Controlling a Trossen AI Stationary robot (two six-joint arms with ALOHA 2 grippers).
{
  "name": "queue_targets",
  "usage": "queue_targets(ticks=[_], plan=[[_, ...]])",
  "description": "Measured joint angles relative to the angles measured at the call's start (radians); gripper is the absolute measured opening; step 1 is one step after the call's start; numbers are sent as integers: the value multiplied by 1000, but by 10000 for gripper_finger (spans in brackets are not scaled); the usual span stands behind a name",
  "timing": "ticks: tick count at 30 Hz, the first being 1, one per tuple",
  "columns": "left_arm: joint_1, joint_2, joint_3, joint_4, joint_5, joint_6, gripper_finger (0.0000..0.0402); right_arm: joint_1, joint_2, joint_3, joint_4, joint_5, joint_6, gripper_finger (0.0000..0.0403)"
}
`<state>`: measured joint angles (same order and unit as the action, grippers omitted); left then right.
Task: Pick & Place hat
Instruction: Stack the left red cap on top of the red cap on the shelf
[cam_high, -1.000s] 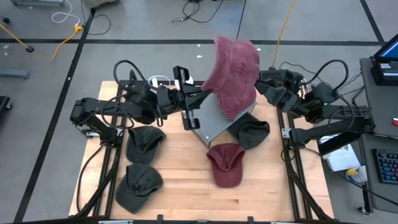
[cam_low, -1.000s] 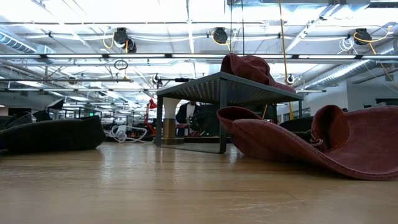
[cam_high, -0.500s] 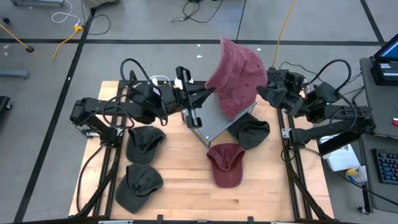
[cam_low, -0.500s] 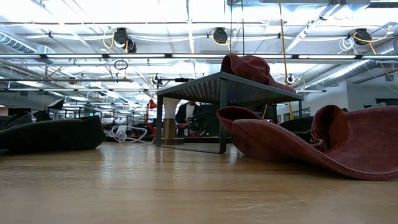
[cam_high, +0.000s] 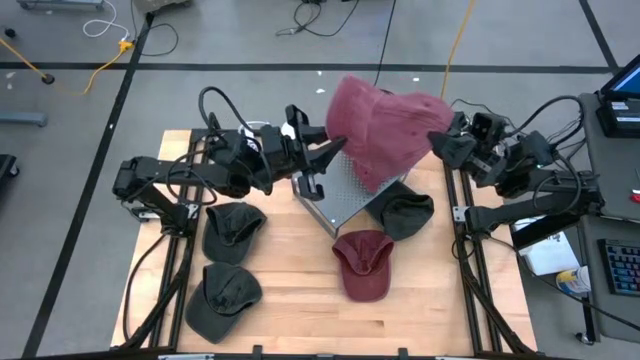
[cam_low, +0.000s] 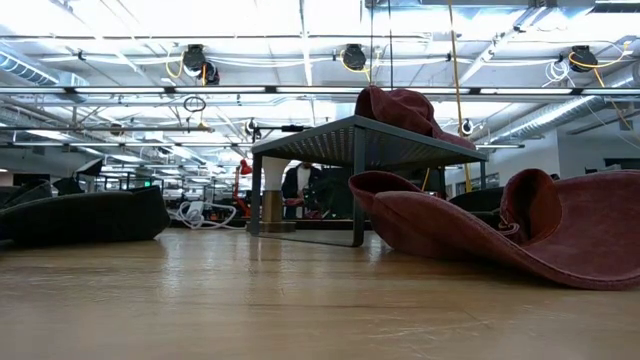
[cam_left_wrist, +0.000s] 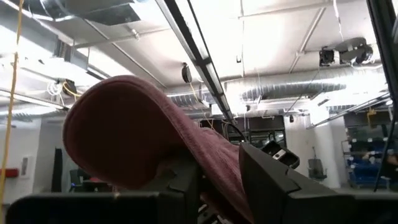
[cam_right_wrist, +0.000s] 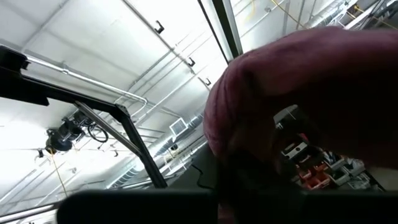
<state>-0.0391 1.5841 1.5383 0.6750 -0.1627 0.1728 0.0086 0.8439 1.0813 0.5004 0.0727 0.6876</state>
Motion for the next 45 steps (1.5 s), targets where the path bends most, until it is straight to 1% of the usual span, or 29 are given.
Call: queue_targets(ticks=[6, 8, 12, 15, 17, 19, 21, 24, 28, 32, 36, 39, 42, 45], plan=[[0, 0, 0, 4, 2, -69, 114, 0, 3, 0, 3, -3, 8, 2], [1, 0, 0, 5, 2, -116, 114, 0, 2, 0, 33, -40, 23, 2], [19, 0, 0, -1, 6, -327, 115, 0, -3, 0, 124, -97, 66, 1], [41, -1, 0, -53, 27, -472, 115, 0, -12, 0, 154, -104, 92, 1], [55, -1, 0, -110, 45, -532, 115, 0, -17, 0, 153, -101, 110, 1], [64, -1, 0, -170, 50, -541, 115, 0, -17, 0, 158, -83, 127, 1], [68, -1, 0, -228, 39, -492, 115, 0, -16, 0, 169, -40, 138, 1], [57, -1, 0, -297, -17, -346, 115, 0, -13, 0, 183, 56, 138, 1], [26, -1, 0, -319, -94, -68, 115, 0, -2, 0, 189, 187, 105, 0], [-10, -1, 0, -330, -208, 193, 115, 0, 17, 0, 221, 292, 86, 0], [-42, -1, 0, -353, -322, 429, 116, 0, 57, 0, 282, 368, 85, 0], [-64, 0, 0, -367, -422, 565, 116, 0, 99, 0, 330, 407, 86, 0], [-82, 0, 0, -363, -496, 662, 117, 0, 147, 0, 401, 448, 100, 0], [-93, 0, 0, -366, -560, 729, 126, -1, 202, 0, 485, 473, 108, 0]])
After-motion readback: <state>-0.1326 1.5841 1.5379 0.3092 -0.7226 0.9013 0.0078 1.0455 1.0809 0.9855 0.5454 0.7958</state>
